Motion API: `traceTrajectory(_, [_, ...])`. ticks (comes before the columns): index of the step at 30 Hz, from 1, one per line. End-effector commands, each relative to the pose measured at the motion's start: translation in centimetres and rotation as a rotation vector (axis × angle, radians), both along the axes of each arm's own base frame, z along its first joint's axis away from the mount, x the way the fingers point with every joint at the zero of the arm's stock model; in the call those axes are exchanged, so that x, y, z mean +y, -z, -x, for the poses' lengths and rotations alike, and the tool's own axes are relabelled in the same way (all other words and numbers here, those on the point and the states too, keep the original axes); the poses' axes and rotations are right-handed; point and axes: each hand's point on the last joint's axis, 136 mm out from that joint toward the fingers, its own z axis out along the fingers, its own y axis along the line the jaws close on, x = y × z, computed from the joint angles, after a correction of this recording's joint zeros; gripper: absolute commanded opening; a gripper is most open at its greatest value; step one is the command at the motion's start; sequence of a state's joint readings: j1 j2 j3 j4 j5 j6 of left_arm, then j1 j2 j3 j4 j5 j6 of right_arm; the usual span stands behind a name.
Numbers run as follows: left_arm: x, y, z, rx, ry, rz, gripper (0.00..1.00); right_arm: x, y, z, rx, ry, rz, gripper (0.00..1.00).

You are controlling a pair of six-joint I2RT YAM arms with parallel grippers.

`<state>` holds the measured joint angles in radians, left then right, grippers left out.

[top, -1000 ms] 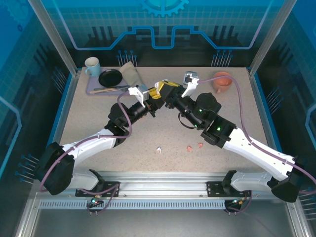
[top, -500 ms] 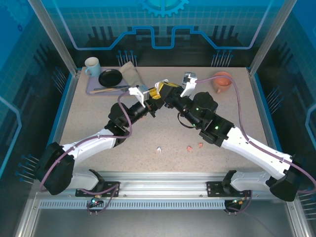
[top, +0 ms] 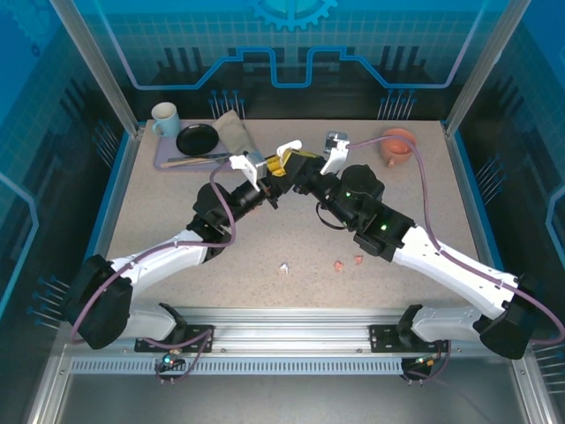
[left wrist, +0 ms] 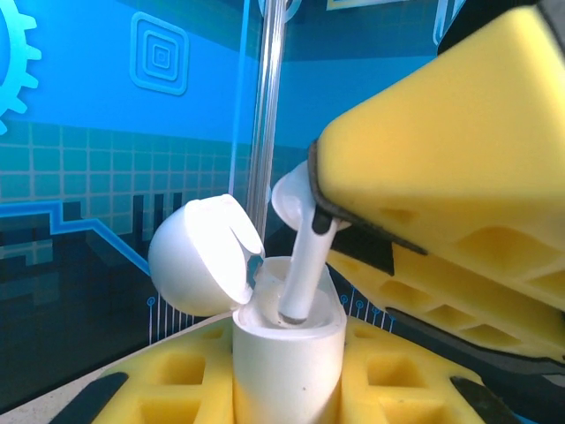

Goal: Insert wireless bluetooth earbuds into charging case

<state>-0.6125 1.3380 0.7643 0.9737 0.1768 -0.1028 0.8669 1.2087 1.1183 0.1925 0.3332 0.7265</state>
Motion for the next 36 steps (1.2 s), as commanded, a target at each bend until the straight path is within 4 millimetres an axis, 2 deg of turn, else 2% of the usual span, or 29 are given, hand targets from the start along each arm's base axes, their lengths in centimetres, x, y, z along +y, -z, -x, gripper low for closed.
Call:
traceTrajectory(1, [0.4,-3.2,0.8,-0.078,-0.002,0.042,0.0,-0.4,1.0,-0.7,0.022,0.021,0.0,0.19])
traceTrajectory(9, [0.3,-3.3,0.8,-0.081,-0.004,0.041,0.0,0.1,1.7,-0.6,0.039,-0.005,0.017,0.19])
traceTrajectory(24, [0.4,-3.2,0.7,-0.078,-0.01,0.039,0.0,1.2,4.6,0.5,0.107,-0.056,0.091,0.19])
traceTrajectory(30, [0.4,-3.3,0.6,-0.079,-0.016,0.039,0.0,1.1,5.6,0.7,0.127,-0.052,0.101,0.18])
traceTrajectory(36, [0.6,-3.3,0.4,-0.076,-0.036,0.034,0.0,0.4,5.4,0.9,0.125,-0.015,0.116,0.19])
